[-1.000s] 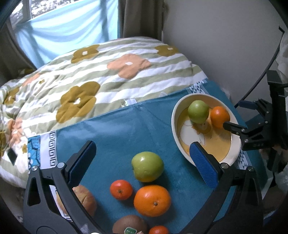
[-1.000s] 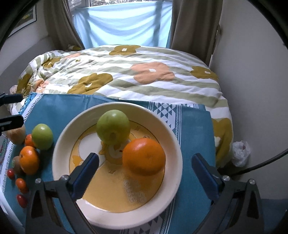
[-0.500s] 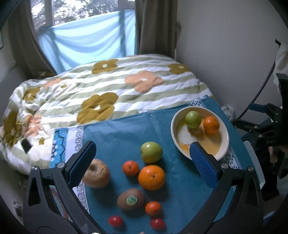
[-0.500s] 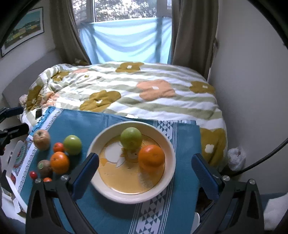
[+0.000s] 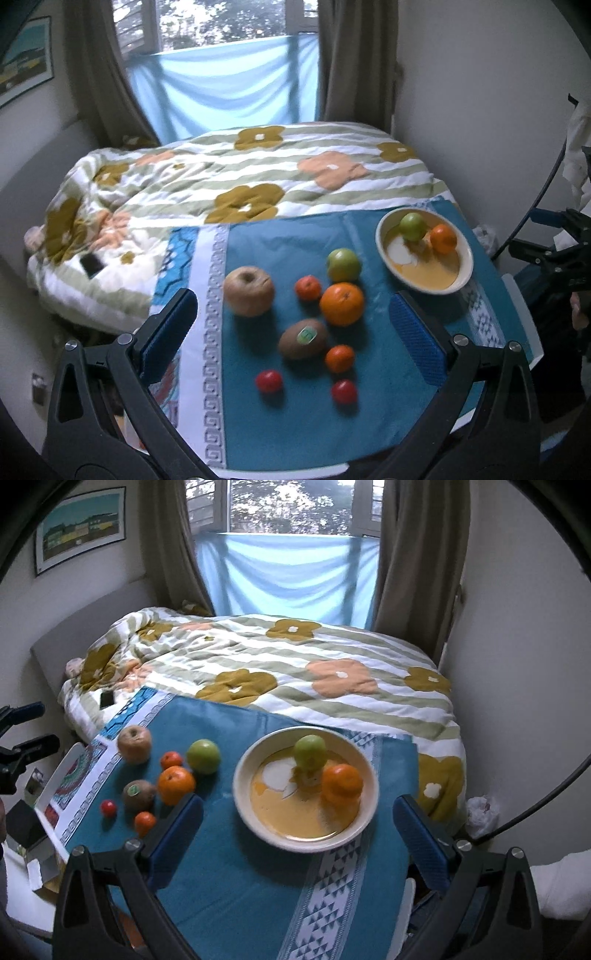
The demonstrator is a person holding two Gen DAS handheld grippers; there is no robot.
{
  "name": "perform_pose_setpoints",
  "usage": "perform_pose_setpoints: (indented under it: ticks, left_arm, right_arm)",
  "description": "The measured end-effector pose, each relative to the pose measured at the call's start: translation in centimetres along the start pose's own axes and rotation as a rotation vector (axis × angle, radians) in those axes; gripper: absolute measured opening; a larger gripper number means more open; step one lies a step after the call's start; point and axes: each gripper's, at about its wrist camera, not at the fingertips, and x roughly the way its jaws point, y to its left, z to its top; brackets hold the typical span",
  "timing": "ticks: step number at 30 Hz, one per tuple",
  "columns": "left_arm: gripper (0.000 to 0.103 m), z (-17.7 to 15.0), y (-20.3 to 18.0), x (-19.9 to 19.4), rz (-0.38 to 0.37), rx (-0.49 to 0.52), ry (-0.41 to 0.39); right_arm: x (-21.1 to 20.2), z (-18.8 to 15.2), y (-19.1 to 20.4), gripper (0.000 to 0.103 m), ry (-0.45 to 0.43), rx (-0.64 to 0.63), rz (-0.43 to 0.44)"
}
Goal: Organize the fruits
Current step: 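Withdraw both tools from the bowl back over the loose fruit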
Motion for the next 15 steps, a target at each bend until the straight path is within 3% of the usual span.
perform_pose_setpoints:
  ticks: [6, 15]
  left_arm:
    - [0.103, -1.8, 2.9, -0.3, 0.014, 0.001, 0.024]
    - [0.103, -2.3, 6.8, 4.0, -0.069, 0.061, 0.102]
  right_arm:
    - [0.6, -1.0, 3.5, 0.102, 0.031, -0.009, 0.031]
    - [4.4, -1.6, 8.6, 0.102, 0.104, 0.064, 0.053]
